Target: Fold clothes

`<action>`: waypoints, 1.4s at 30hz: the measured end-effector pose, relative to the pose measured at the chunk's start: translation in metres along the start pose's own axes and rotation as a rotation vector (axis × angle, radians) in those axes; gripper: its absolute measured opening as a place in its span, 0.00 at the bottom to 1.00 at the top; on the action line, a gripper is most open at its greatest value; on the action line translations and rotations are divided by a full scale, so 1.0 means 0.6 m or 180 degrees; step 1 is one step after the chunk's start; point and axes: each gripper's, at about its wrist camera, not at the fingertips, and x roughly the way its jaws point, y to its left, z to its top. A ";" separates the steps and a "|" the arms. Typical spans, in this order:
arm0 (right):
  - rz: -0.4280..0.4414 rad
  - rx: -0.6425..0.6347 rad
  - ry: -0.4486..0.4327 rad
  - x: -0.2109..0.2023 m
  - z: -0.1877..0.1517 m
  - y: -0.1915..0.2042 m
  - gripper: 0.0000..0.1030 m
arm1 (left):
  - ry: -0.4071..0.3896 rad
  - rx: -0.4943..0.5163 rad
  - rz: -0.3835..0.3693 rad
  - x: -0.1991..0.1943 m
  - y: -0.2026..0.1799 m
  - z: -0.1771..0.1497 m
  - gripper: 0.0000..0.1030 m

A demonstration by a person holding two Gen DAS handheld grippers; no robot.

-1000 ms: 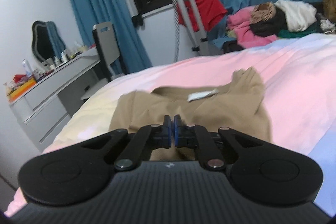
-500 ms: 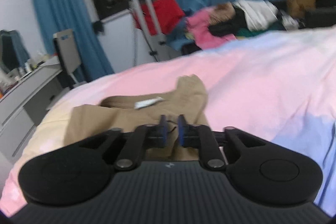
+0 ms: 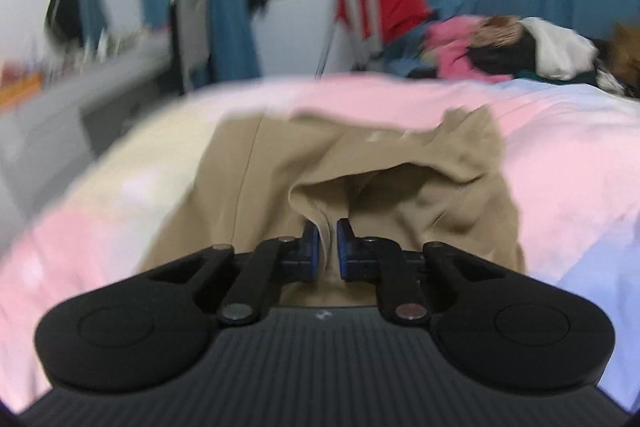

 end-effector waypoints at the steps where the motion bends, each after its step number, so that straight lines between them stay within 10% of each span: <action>1: -0.0012 0.0155 -0.0096 -0.005 0.003 -0.012 0.06 | -0.0006 0.0001 -0.0009 0.000 0.000 0.000 1.00; 7: -0.0548 0.0655 0.0091 0.031 0.002 -0.087 0.01 | 0.0007 0.0015 -0.0005 0.003 0.002 -0.001 1.00; 13: -0.0408 0.0671 0.0198 0.000 -0.002 -0.083 0.07 | -0.0008 0.0085 0.0003 0.007 -0.003 0.000 1.00; 31: 0.0124 0.0398 -0.0106 -0.462 -0.097 -0.012 0.07 | -0.0123 0.0488 -0.0037 -0.069 -0.055 -0.031 1.00; 39: 0.0018 0.0497 -0.0003 -0.487 -0.131 -0.028 0.08 | 0.0068 0.0413 -0.0116 -0.099 -0.064 -0.056 1.00; 42: 0.0068 0.0623 0.0193 -0.478 -0.140 -0.035 0.32 | 0.0230 0.0375 0.0032 -0.081 -0.056 -0.059 1.00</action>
